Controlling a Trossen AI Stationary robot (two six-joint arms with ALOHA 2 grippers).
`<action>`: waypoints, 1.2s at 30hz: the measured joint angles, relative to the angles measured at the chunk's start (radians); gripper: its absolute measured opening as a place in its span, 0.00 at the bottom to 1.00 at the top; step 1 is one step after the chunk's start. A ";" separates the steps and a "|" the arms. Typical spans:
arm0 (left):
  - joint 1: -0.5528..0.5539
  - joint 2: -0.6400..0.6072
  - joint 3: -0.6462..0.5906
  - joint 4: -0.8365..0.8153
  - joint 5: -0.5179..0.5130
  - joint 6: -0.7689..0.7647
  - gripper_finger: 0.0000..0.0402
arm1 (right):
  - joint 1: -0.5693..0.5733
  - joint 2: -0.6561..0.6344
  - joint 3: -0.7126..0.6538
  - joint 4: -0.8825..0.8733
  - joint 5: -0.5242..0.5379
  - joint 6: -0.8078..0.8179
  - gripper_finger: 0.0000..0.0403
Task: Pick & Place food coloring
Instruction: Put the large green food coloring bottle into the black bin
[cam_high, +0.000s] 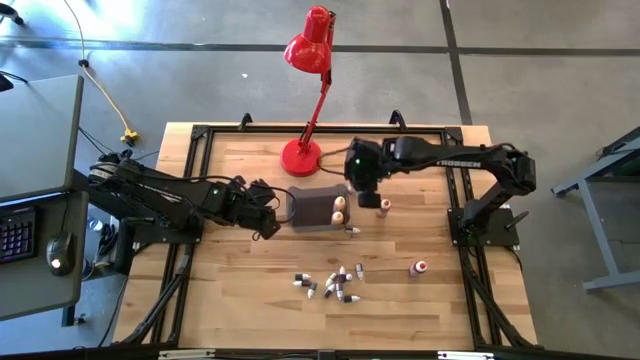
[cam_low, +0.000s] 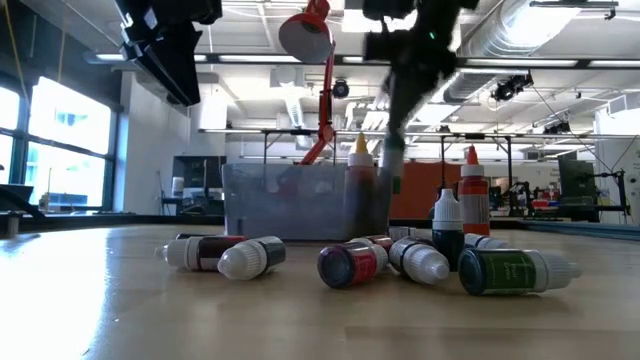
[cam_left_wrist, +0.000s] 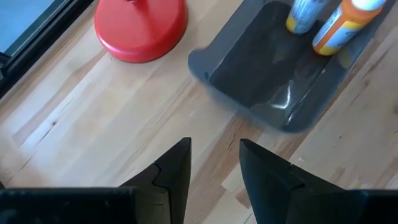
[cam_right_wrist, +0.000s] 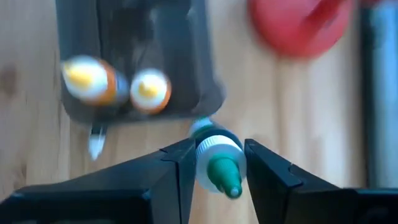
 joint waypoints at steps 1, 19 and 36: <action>0.000 0.000 0.000 0.008 0.000 0.000 0.33 | 0.000 0.000 0.034 -0.001 0.007 -0.017 0.27; 0.000 0.000 0.000 0.007 -0.001 0.007 0.33 | 0.001 0.191 0.173 -0.025 -0.109 -0.088 0.28; 0.000 0.000 0.000 -0.002 -0.001 0.034 0.33 | 0.000 0.334 0.177 -0.011 -0.146 -0.106 0.28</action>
